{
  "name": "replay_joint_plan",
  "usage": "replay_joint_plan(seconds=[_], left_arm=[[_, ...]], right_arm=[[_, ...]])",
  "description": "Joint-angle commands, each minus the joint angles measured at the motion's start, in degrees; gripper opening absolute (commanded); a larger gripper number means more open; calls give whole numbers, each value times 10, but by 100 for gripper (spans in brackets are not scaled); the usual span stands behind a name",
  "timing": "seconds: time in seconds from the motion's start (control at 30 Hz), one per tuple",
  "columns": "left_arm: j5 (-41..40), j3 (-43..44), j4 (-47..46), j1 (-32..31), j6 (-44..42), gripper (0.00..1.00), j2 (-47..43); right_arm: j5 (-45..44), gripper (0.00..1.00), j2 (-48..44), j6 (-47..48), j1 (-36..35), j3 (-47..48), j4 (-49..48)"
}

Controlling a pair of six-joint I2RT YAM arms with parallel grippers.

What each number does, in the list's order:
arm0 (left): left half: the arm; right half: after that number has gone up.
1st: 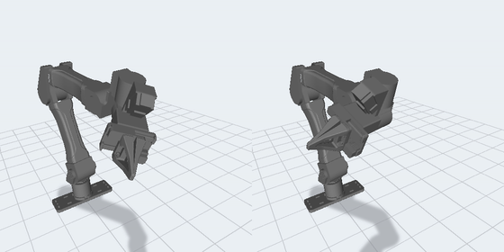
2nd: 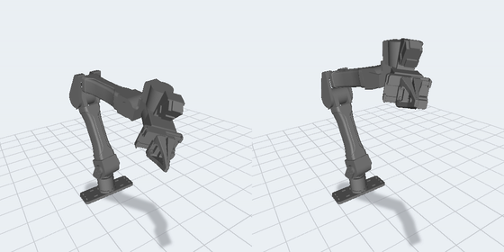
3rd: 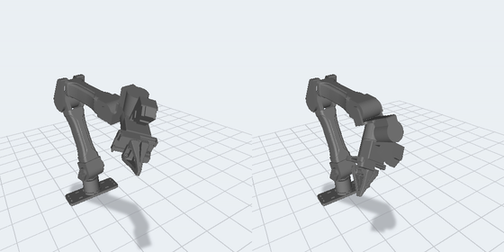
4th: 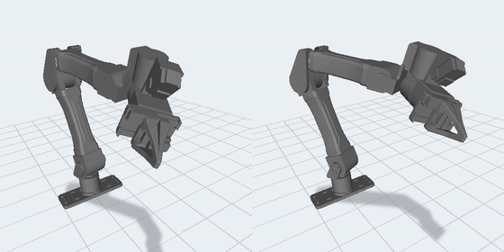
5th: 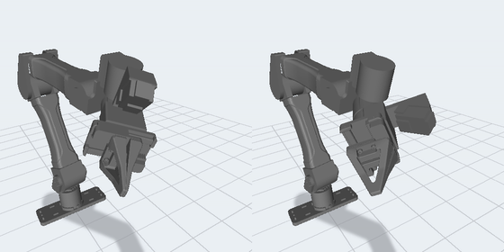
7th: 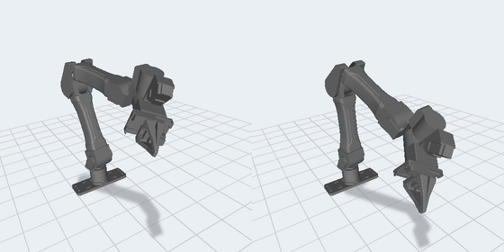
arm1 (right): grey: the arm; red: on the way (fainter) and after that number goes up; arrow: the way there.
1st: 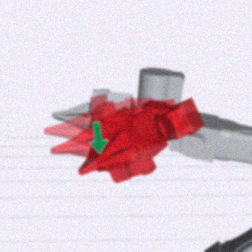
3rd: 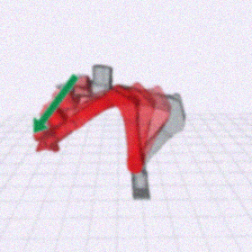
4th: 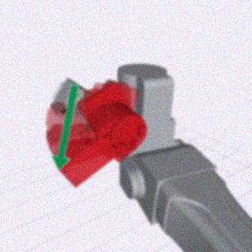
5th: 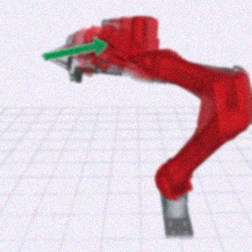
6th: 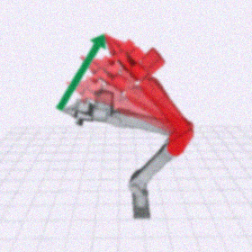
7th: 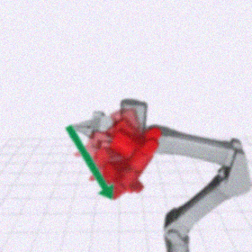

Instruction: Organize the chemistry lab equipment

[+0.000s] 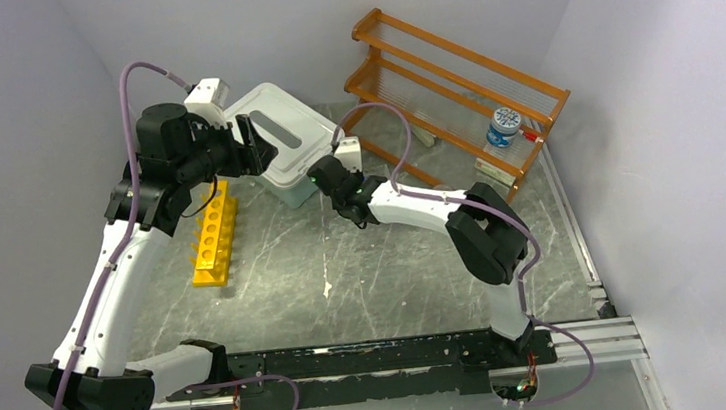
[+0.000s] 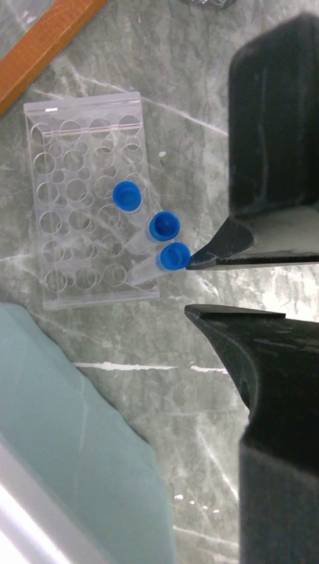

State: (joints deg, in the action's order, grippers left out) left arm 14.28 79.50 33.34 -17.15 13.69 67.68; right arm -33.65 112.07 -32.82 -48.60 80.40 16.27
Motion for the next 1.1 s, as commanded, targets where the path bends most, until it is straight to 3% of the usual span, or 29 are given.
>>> replay_joint_plan(seconds=[0.0,0.23,0.67,1.07], left_arm=[[-9,-5,2,-5,-9,75,-5],[-10,-4,4,-5,-9,75,-2],[-14,-2,6,-5,-10,75,-3],[-14,-3,6,-5,-11,75,-3]], right_arm=[[-8,31,-29,-12,3,-19,16],[-9,31,-20,-3,14,-11,18],[7,18,2,30,18,18,-1],[7,18,27,32,21,51,11]])
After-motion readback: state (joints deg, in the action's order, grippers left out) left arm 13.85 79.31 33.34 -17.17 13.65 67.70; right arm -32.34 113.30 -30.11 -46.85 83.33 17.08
